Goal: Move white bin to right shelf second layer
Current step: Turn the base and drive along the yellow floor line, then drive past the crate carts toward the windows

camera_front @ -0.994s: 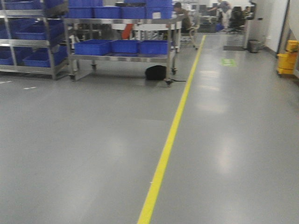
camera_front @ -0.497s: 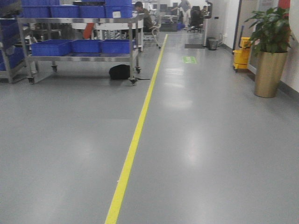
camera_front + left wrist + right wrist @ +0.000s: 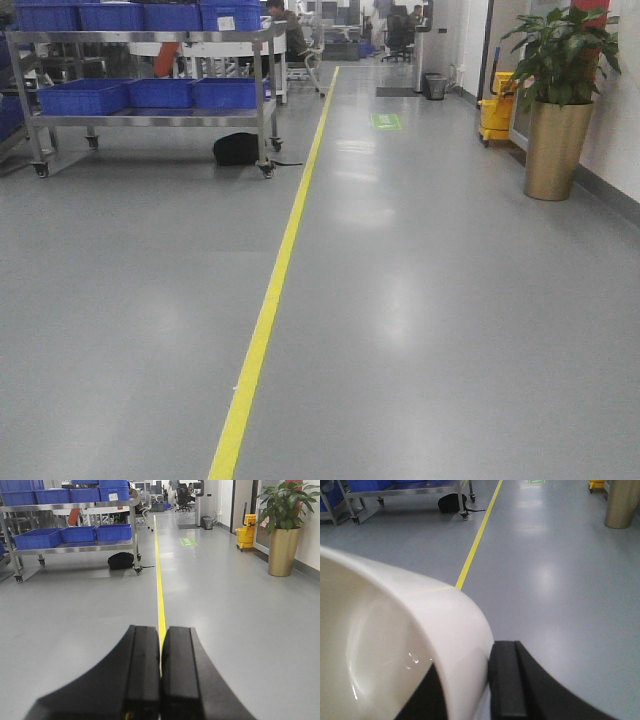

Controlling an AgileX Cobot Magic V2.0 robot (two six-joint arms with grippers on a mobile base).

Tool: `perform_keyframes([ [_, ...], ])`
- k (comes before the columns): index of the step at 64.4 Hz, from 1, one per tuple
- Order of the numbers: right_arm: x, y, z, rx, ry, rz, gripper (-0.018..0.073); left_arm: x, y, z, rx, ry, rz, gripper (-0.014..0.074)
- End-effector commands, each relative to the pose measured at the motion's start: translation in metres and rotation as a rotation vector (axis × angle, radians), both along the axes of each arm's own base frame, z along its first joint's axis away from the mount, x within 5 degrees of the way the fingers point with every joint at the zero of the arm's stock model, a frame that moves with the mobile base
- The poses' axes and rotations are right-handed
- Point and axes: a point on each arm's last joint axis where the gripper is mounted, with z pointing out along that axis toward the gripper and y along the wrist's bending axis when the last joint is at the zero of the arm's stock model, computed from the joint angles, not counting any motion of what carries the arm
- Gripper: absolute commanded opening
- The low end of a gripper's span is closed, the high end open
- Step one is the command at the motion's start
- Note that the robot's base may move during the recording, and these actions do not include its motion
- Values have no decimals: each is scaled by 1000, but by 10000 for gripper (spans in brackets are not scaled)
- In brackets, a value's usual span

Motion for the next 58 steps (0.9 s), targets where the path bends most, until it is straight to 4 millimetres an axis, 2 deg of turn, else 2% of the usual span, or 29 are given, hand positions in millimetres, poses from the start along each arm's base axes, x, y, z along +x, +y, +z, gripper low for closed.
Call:
perform_keyframes([
  [1, 1, 1, 19, 12, -132, 5, 57, 0, 0, -4, -19, -60, 0, 85],
  [58, 1, 1, 19, 12, -130, 5, 57, 0, 0, -4, -19, -60, 0, 85],
])
